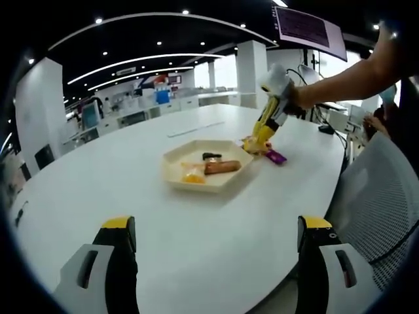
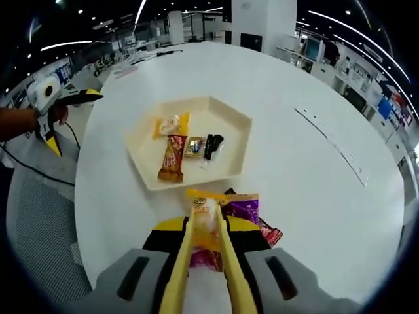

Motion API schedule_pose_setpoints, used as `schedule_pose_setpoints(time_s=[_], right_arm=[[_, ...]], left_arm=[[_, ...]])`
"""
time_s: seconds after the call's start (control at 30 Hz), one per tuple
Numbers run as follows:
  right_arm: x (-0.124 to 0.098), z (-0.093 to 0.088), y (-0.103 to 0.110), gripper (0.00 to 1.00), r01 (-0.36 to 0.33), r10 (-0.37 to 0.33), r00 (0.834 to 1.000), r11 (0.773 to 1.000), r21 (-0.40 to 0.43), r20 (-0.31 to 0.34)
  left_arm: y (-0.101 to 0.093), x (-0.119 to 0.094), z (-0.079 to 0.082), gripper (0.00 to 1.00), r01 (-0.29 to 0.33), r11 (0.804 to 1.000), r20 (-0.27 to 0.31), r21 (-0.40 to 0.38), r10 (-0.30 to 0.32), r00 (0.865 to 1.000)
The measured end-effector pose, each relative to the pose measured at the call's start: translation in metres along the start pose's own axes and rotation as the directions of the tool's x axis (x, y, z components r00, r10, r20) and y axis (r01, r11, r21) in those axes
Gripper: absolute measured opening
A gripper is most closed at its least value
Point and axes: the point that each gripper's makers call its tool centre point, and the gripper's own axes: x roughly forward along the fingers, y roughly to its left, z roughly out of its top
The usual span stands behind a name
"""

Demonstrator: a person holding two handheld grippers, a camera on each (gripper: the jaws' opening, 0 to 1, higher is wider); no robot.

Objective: Place the target food into the container with the food tongs after gripping and lifting it, then release it inside without dropping or visibly crushing the food.

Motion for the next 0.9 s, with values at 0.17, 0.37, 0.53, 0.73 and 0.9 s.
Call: schedule_pose_setpoints(time_s=[0.17,0.37,0.53,0.73,0.9], right_arm=[[-0.007,0.011,0.0,0.2,-0.002,0.002,1.0,1.0,-0.02,0.017],[-0.017,0.026,-0.005,0.21,0.007,-0.006,0.999,1.0,-0.029,0.037],[-0.019,0.028,-0.006,0.21,0.004,-0.003,1.0,1.0,-0.02,0.026],[-0.025,0.034,-0.009,0.21,0.014,-0.014,0.999,1.0,-0.021,0.031],[-0.026,0.036,-0.013,0.21,0.02,-0.019,0.999,1.0,-0.019,0.033]], left_arm=[[0.001,0.0,0.0,1.0,-0.004,1.0,0.002,0.002,0.004,1.0],[-0.001,0.0,0.001,1.0,-0.001,1.0,0.004,0.006,0.001,1.0],[-0.001,-0.001,0.002,1.0,0.001,1.0,0.008,0.006,-0.001,1.0],[-0.001,-0.001,0.002,1.0,0.004,1.0,0.01,0.005,-0.004,1.0],[-0.003,0.0,0.003,1.0,0.011,1.0,0.011,0.004,-0.011,1.0]])
